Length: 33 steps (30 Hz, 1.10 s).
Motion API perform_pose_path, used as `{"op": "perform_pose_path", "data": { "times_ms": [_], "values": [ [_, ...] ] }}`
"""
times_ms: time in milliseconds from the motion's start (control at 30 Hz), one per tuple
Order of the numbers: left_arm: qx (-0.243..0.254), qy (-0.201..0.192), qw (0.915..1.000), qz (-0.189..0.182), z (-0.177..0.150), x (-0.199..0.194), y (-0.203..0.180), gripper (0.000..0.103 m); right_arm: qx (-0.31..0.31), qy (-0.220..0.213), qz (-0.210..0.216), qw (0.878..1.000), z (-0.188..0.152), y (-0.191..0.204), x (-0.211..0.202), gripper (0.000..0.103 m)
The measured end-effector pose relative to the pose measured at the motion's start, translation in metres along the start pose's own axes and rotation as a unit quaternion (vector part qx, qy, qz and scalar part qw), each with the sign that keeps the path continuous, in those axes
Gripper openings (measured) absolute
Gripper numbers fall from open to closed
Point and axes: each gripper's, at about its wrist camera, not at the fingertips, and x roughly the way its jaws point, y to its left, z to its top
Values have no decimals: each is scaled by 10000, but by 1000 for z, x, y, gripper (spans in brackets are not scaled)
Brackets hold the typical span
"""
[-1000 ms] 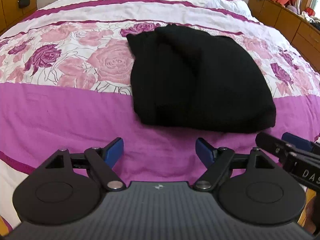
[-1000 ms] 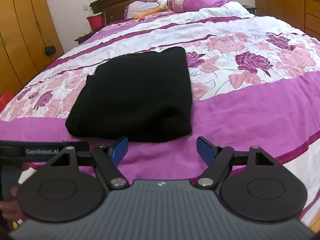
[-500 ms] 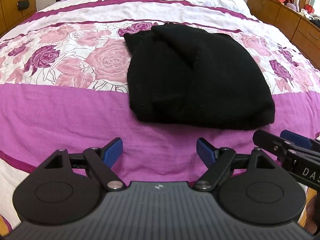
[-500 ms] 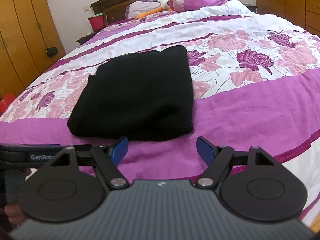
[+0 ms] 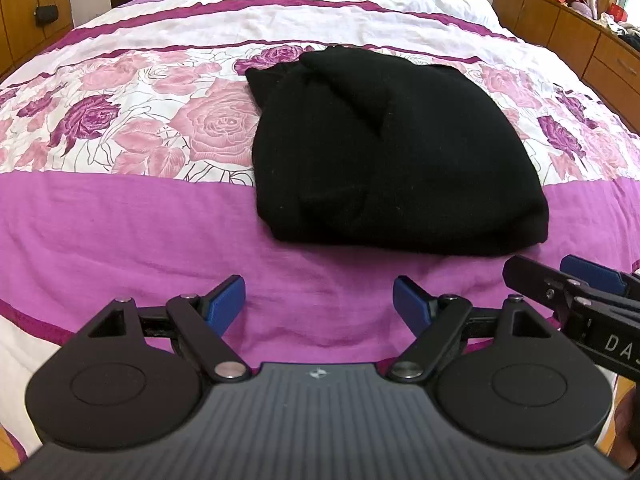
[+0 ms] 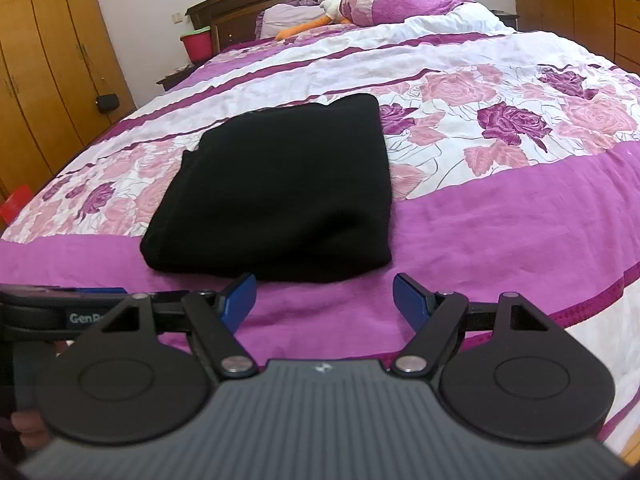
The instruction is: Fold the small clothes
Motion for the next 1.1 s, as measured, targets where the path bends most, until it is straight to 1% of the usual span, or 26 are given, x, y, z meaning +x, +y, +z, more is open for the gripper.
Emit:
{"op": "perform_pose_path", "data": {
  "times_ms": [1100],
  "values": [
    [1,6,10000,11,0,-1,0,84,-70,-9,25,10000,0,5,0,77]
  ]
}}
